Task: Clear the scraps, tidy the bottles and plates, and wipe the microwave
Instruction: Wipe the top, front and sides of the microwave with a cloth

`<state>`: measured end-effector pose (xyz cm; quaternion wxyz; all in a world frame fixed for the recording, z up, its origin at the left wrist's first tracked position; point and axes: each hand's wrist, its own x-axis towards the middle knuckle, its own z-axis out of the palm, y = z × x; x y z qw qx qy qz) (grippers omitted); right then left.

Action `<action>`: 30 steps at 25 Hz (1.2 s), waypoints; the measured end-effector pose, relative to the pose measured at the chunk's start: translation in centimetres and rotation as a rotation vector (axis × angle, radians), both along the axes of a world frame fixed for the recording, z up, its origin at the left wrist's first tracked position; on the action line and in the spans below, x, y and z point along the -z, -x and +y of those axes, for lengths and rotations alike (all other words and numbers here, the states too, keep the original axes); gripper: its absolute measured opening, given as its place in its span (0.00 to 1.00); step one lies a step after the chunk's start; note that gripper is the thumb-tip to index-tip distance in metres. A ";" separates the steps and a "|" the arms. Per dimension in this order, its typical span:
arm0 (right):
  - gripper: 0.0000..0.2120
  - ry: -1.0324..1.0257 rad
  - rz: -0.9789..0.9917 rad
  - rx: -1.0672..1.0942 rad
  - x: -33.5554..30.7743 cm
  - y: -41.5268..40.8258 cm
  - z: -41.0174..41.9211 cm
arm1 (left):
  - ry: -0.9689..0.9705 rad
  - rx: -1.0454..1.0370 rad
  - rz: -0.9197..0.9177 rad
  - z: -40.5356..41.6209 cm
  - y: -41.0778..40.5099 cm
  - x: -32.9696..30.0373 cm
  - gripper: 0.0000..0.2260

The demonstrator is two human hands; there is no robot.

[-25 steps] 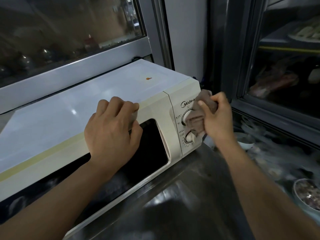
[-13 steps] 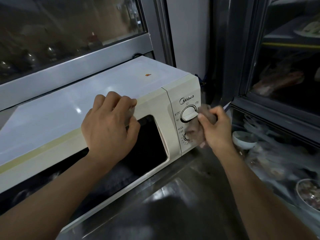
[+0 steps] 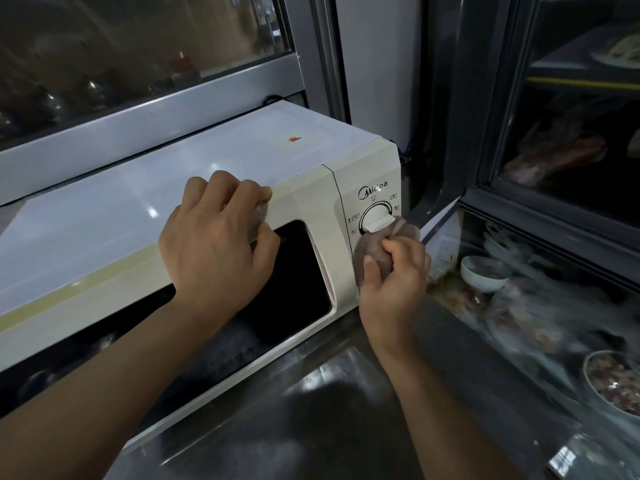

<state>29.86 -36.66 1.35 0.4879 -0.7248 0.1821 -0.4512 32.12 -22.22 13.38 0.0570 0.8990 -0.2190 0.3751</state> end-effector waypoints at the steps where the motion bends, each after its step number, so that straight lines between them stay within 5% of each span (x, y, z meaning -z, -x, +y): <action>1: 0.09 0.063 0.011 -0.035 0.1 0.4 0.1 | -0.002 -0.002 -0.005 0.0 0.0 0.0 0.11; 5: 0.10 0.250 0.102 -0.101 0.2 0.6 -2.0 | -0.008 -0.007 -0.013 0.0 0.0 0.1 0.12; 11: 0.04 -0.059 0.293 -0.018 -0.4 -2.7 -8.3 | -0.021 0.010 -0.025 0.1 -0.2 0.3 0.12; 20: 0.09 0.199 0.128 -0.172 -0.6 -0.1 -2.8 | -0.010 0.008 -0.045 0.1 -0.4 0.3 0.11; 27: 0.14 -0.338 0.141 -0.211 0.0 -2.1 -5.6 | -0.009 0.011 -0.030 0.2 -0.1 0.2 0.12; 30: 0.12 -0.357 0.199 -0.208 -0.8 -2.6 -7.4 | -0.009 0.016 -0.028 0.3 -0.1 0.2 0.11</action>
